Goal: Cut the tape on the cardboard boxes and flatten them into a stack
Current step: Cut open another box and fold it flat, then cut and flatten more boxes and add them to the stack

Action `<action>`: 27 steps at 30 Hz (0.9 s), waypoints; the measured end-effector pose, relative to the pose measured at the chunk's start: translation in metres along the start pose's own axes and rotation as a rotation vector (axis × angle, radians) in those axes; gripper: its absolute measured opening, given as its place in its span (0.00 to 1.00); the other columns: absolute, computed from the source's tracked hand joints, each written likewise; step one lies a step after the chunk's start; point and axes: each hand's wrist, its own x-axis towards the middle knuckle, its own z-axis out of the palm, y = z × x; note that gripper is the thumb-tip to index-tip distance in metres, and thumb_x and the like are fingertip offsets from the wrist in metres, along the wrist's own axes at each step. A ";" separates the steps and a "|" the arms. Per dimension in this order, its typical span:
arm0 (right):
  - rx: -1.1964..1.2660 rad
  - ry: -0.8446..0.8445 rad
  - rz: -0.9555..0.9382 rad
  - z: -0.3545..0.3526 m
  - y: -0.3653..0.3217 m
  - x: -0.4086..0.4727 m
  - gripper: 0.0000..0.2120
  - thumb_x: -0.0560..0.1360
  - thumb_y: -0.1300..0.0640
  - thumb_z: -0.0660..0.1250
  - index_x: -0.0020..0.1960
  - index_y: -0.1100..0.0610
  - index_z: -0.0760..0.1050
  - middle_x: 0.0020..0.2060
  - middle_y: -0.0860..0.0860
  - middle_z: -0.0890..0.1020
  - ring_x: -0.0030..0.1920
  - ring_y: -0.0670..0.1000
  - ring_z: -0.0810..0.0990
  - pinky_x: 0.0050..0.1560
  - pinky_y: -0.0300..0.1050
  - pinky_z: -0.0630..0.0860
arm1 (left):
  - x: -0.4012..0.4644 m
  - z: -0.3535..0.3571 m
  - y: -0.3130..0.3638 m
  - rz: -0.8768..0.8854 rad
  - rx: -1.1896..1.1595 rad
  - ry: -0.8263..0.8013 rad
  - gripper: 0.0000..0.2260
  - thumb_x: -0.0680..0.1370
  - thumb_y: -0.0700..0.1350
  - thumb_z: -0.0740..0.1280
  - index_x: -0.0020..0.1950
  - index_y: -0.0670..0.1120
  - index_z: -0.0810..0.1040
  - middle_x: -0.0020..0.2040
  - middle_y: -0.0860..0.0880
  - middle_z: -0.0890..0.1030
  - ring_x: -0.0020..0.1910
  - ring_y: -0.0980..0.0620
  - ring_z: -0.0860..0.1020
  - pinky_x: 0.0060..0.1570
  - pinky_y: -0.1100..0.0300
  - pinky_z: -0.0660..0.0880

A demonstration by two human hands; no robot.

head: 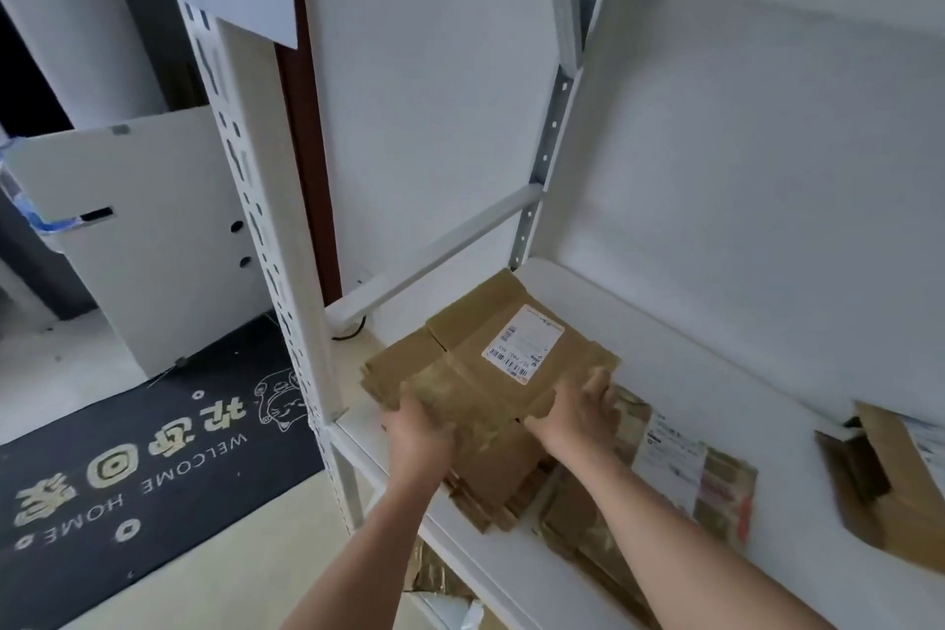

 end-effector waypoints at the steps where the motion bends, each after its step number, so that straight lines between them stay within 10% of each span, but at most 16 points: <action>1: -0.030 0.015 -0.056 0.001 -0.005 0.003 0.26 0.72 0.44 0.72 0.65 0.52 0.69 0.76 0.59 0.48 0.76 0.63 0.51 0.74 0.60 0.61 | 0.002 0.000 0.005 0.009 0.128 -0.011 0.21 0.77 0.39 0.68 0.68 0.45 0.66 0.68 0.38 0.67 0.47 0.51 0.75 0.45 0.60 0.76; 4: -0.015 -0.124 -0.226 0.005 -0.013 0.012 0.33 0.80 0.42 0.59 0.80 0.49 0.48 0.78 0.55 0.34 0.78 0.62 0.37 0.77 0.62 0.42 | 0.004 -0.002 0.012 0.058 0.513 -0.025 0.20 0.77 0.49 0.71 0.66 0.47 0.72 0.79 0.41 0.47 0.75 0.36 0.57 0.73 0.48 0.60; 7: -0.157 -0.310 -0.225 0.014 -0.004 0.013 0.33 0.80 0.33 0.41 0.77 0.43 0.29 0.74 0.54 0.25 0.75 0.59 0.27 0.72 0.60 0.29 | 0.015 -0.001 0.001 0.257 0.599 -0.028 0.34 0.76 0.52 0.71 0.77 0.45 0.60 0.80 0.46 0.35 0.78 0.40 0.34 0.75 0.46 0.36; 10: -0.213 -0.346 -0.205 0.016 -0.001 0.011 0.34 0.79 0.31 0.38 0.75 0.42 0.25 0.72 0.52 0.23 0.75 0.58 0.26 0.71 0.58 0.29 | 0.026 -0.001 -0.011 0.347 0.557 -0.101 0.45 0.76 0.51 0.71 0.81 0.52 0.41 0.80 0.50 0.36 0.77 0.46 0.32 0.75 0.48 0.32; 20: -0.080 -0.477 -0.302 -0.005 0.009 0.034 0.38 0.78 0.35 0.58 0.79 0.39 0.40 0.78 0.46 0.33 0.78 0.54 0.33 0.77 0.61 0.40 | 0.026 0.000 -0.003 0.245 0.698 -0.183 0.37 0.80 0.51 0.65 0.81 0.53 0.44 0.81 0.49 0.41 0.79 0.46 0.39 0.77 0.44 0.39; 27: 0.043 0.053 -0.180 -0.059 0.129 0.005 0.30 0.83 0.55 0.59 0.80 0.47 0.50 0.80 0.50 0.47 0.80 0.53 0.43 0.78 0.51 0.45 | 0.003 0.010 0.028 0.134 0.773 -0.122 0.38 0.81 0.48 0.63 0.80 0.42 0.39 0.79 0.38 0.38 0.78 0.34 0.41 0.74 0.36 0.43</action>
